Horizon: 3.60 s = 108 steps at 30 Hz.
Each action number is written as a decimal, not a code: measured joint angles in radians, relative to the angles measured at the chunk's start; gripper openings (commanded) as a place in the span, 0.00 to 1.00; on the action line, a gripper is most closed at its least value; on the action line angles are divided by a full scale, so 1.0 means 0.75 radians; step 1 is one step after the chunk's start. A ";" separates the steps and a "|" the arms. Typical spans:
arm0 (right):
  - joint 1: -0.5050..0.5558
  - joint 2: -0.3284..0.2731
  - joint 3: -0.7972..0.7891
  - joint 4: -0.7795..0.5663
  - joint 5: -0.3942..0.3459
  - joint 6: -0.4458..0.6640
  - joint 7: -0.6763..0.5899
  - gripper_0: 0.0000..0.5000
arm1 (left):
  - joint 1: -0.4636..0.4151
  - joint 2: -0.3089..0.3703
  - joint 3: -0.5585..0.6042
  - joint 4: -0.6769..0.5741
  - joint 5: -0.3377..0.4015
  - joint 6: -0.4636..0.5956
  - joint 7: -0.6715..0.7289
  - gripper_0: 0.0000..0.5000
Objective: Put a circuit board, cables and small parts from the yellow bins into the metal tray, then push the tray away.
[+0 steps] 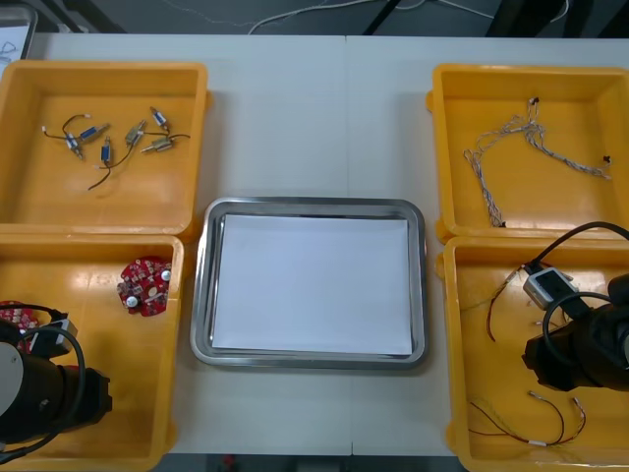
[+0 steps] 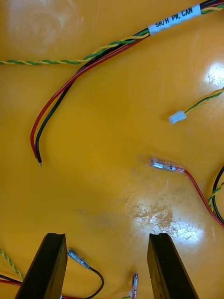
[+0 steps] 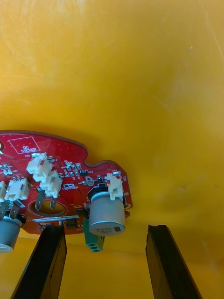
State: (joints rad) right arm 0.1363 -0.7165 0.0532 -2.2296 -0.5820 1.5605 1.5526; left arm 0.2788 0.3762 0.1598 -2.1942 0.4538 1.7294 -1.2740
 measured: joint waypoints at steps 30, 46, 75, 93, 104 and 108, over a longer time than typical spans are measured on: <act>0.315 0.000 -0.007 -0.008 0.047 -0.344 0.303 1.00 | 0.005 -0.006 -0.001 0.033 -0.024 -0.017 -0.002 0.00; 0.350 0.010 0.024 -0.009 0.174 -0.394 0.312 1.00 | -0.140 0.046 0.012 0.036 -0.022 0.006 -0.003 0.00; 0.349 0.041 0.100 0.034 0.251 -0.504 0.312 0.00 | -0.441 0.219 0.207 -0.138 0.311 0.242 -0.003 0.00; 0.098 0.042 0.022 0.067 0.095 -0.257 0.312 0.00 | -0.687 0.350 0.188 -0.180 0.530 0.245 0.052 0.00; -0.024 0.042 -0.039 0.068 0.056 -0.141 0.312 0.00 | -0.867 0.545 0.082 -0.145 0.798 0.245 0.485 0.00; -0.058 0.042 -0.046 0.068 0.042 -0.108 0.312 0.00 | -0.896 0.559 0.072 -0.120 0.835 0.245 0.491 0.00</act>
State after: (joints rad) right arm 0.0931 -0.6846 0.0188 -2.1789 -0.5501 1.4793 1.7865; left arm -0.3929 0.7953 0.2139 -2.2845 1.0804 1.9134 -0.9060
